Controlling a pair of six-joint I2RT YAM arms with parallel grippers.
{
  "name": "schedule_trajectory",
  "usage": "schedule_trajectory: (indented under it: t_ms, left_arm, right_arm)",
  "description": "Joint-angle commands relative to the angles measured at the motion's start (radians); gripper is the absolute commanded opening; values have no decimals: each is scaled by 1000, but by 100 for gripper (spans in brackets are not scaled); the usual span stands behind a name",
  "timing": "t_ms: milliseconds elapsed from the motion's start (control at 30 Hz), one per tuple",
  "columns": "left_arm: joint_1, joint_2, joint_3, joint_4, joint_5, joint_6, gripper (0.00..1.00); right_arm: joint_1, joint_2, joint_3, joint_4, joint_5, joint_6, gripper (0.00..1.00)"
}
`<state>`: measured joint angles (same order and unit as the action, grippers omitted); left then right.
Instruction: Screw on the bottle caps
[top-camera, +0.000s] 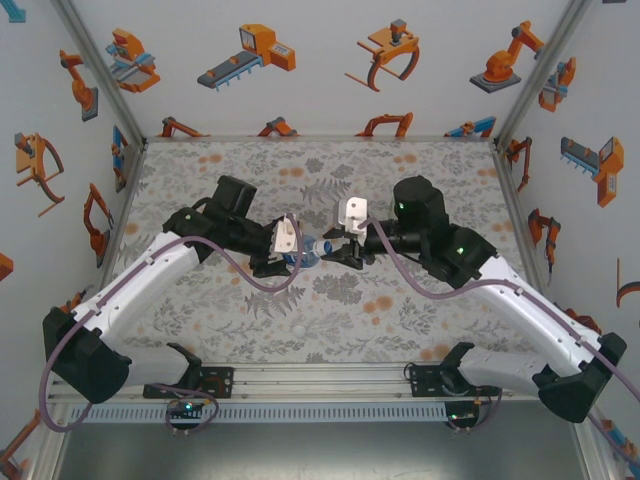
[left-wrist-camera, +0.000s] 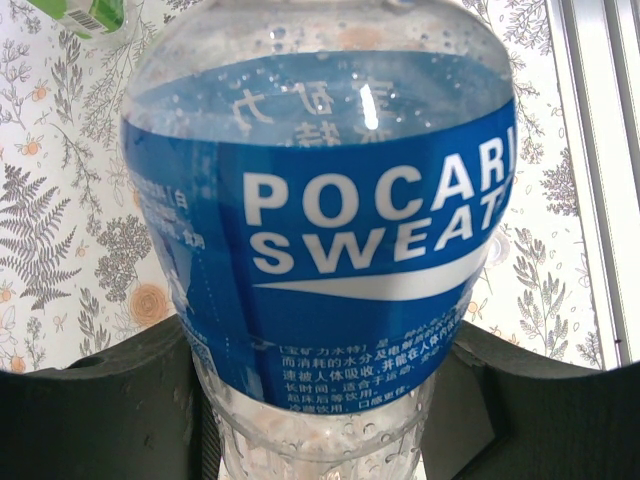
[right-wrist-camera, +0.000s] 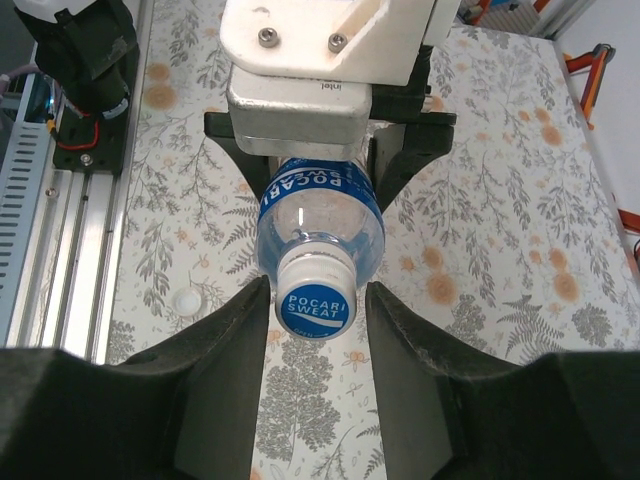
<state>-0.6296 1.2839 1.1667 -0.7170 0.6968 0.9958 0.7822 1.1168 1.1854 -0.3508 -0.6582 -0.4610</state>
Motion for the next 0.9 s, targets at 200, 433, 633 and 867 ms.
schedule_trajectory:
  t_ms: [200, 433, 633, 867]
  left_arm:
    - [-5, -25, -8, 5, 31, 20, 0]
    - [-5, -22, -5, 11, 17, 12, 0]
    - [-5, -17, -9, 27, 5, 2, 0]
    - [-8, -27, -13, 35, -2, 0, 0]
  right_arm:
    - [5, 13, 20, -2, 25, 103, 21]
    - [4, 85, 52, -71, 219, 793, 0]
    - [1, 151, 37, -115, 236, 1404, 0]
    - [-23, 190, -15, -42, 190, 1627, 0]
